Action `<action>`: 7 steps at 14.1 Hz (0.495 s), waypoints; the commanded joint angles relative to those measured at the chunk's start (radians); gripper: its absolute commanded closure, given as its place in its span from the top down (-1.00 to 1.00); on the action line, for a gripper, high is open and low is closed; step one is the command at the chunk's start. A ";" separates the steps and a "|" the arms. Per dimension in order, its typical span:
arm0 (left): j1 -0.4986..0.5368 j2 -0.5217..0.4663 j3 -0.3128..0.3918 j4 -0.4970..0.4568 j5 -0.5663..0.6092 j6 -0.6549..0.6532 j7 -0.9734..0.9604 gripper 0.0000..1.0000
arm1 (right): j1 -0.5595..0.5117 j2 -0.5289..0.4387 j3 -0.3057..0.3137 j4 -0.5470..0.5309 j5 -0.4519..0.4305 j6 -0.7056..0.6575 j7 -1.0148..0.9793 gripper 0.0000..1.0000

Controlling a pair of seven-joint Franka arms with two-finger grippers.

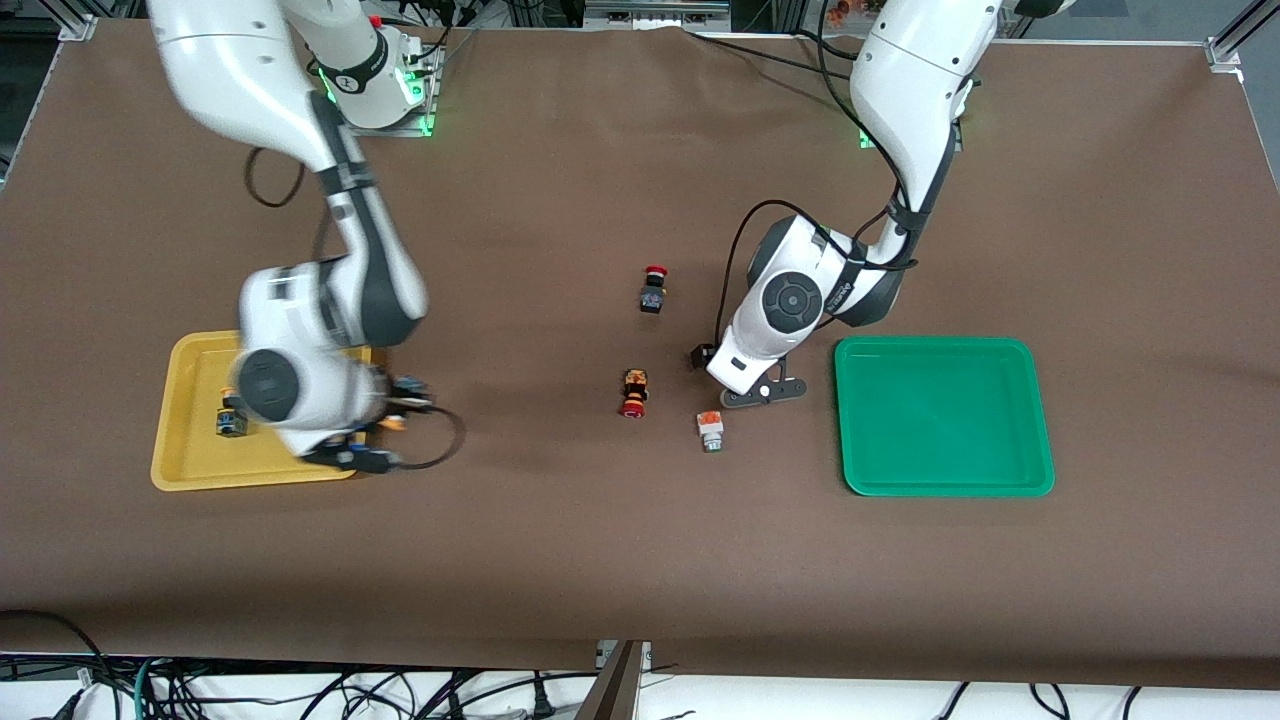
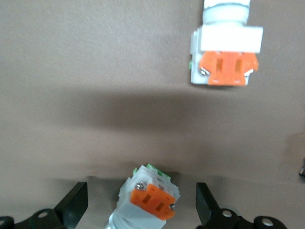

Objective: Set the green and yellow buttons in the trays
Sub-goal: 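Place the second yellow-capped button in the yellow tray with the right gripper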

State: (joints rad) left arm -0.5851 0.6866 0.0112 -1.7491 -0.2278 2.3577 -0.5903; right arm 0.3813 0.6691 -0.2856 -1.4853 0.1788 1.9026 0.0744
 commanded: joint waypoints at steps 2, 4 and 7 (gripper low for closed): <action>-0.005 0.020 0.003 0.005 0.021 0.000 0.015 1.00 | -0.053 0.006 -0.037 -0.049 0.005 -0.002 -0.221 -0.53; -0.006 0.021 0.003 0.005 0.022 -0.002 0.039 0.39 | -0.071 0.000 -0.037 -0.040 0.014 -0.004 -0.235 1.00; 0.002 0.021 0.003 0.006 0.022 -0.009 0.067 -0.23 | -0.073 -0.087 -0.038 0.008 0.015 -0.077 -0.248 1.00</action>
State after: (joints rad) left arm -0.5873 0.6991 0.0117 -1.7442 -0.2264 2.3572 -0.5561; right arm 0.3079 0.6647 -0.3247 -1.4969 0.1829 1.8969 -0.1537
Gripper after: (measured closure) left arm 0.396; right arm 0.233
